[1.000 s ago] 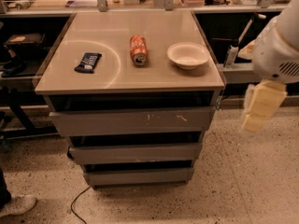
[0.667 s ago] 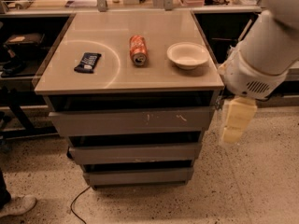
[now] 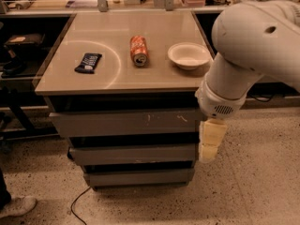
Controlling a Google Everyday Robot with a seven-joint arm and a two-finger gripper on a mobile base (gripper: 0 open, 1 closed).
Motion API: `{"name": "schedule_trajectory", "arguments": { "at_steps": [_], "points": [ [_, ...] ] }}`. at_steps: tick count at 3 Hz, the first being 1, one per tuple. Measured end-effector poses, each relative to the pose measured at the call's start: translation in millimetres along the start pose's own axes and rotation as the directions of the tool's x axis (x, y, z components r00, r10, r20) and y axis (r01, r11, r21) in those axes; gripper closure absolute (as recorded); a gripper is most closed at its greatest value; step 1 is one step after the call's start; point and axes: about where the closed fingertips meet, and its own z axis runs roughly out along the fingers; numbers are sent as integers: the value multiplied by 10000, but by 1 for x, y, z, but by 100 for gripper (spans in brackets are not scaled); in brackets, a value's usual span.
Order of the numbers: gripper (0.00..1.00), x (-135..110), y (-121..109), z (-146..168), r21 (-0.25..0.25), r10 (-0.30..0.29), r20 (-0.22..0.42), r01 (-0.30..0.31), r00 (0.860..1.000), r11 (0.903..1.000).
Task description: Open top drawer
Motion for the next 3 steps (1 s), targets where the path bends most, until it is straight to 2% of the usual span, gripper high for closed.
{"name": "schedule_trajectory", "arguments": {
  "at_steps": [1,3],
  "points": [
    [0,-8,-2,30,-274,-277,50,278,9996,9992],
    [0,-29,-22,63,-364,-670,350,683,9971,9970]
  ]
}}
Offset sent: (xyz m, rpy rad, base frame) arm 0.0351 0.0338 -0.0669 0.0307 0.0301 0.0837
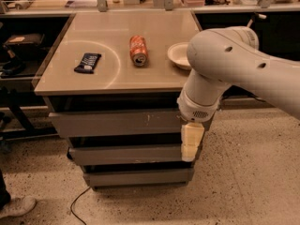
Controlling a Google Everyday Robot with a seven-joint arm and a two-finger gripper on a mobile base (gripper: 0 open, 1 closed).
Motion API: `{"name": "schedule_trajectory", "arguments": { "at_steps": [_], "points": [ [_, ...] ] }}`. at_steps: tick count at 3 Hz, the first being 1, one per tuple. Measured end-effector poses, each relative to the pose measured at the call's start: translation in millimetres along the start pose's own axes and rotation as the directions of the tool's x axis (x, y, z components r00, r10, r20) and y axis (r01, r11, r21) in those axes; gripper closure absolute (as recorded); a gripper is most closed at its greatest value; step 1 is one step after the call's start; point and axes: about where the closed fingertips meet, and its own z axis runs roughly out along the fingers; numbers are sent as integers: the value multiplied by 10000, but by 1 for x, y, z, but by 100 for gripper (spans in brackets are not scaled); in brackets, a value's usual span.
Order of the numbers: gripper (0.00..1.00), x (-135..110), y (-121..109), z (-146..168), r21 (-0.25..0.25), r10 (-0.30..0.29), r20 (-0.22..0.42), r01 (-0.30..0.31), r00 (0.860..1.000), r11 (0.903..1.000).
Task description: Open top drawer
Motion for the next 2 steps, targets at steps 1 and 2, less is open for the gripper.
{"name": "schedule_trajectory", "arguments": {
  "at_steps": [1,2],
  "points": [
    [0,-7,-4,7,-511,133,62,-129,9999,9986],
    [0,-7,-4,7,-533,127,51,-124,9999,9985]
  ]
}}
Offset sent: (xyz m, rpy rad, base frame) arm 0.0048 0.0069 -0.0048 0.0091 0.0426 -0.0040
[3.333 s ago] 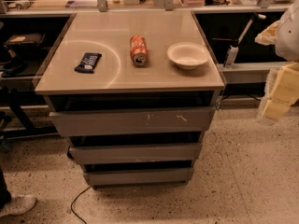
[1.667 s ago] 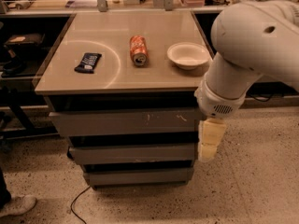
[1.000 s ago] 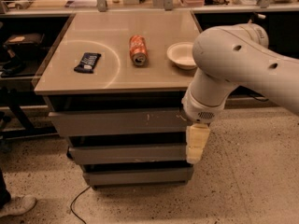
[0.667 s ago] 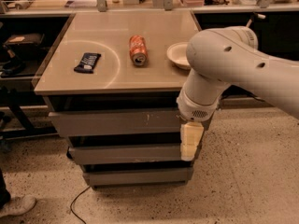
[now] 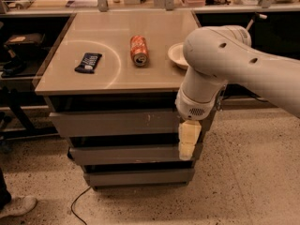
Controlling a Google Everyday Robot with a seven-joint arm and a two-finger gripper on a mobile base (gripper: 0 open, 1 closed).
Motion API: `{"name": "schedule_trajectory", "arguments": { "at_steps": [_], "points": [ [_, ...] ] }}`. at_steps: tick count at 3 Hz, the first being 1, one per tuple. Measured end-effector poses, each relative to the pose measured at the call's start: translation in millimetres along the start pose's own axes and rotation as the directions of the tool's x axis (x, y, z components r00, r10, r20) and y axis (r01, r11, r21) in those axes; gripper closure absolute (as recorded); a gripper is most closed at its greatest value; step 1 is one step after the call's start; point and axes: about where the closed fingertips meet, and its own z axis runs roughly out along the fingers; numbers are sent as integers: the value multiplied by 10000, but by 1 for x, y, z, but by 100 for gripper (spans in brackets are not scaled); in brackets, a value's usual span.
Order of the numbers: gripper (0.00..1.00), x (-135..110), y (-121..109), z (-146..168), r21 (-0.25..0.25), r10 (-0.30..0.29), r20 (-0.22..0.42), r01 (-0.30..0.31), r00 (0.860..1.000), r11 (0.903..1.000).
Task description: Open top drawer
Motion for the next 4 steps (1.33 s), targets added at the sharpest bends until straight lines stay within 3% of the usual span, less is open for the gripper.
{"name": "schedule_trajectory", "arguments": {
  "at_steps": [2,4],
  "points": [
    [0,-7,-23,31,336,566,679,-590,9961,9977],
    [0,-1,-51,51,633,1297,1062,-1369,9858,9886]
  ]
}}
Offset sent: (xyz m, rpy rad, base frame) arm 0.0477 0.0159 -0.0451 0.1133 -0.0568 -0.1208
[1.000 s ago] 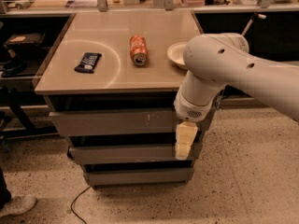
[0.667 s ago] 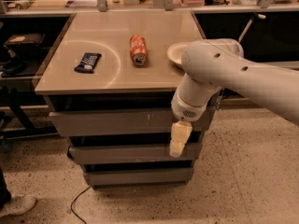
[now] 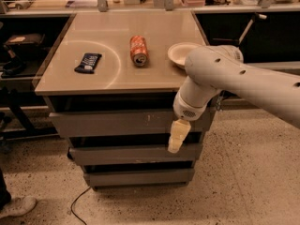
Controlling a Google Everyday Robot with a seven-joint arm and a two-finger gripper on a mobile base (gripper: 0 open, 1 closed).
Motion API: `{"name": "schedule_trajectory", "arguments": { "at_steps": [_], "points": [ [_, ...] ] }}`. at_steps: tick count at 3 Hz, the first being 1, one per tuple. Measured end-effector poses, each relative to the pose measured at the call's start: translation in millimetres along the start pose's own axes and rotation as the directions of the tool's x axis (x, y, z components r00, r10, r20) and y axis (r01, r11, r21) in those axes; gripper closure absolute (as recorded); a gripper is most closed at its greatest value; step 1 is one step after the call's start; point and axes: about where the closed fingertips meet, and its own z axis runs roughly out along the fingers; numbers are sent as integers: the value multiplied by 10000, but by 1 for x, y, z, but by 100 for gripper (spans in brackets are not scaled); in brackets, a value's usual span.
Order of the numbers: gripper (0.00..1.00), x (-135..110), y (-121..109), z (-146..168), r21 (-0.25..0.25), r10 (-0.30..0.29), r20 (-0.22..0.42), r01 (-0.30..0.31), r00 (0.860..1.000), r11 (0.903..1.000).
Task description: Open top drawer
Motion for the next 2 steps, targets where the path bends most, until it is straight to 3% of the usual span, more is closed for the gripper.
{"name": "schedule_trajectory", "arguments": {
  "at_steps": [1,2],
  "points": [
    [0,7,-6,19,-108,336,11,-335,9994,9994],
    [0,18,-31,28,106,523,-171,-522,9985,9986]
  ]
}}
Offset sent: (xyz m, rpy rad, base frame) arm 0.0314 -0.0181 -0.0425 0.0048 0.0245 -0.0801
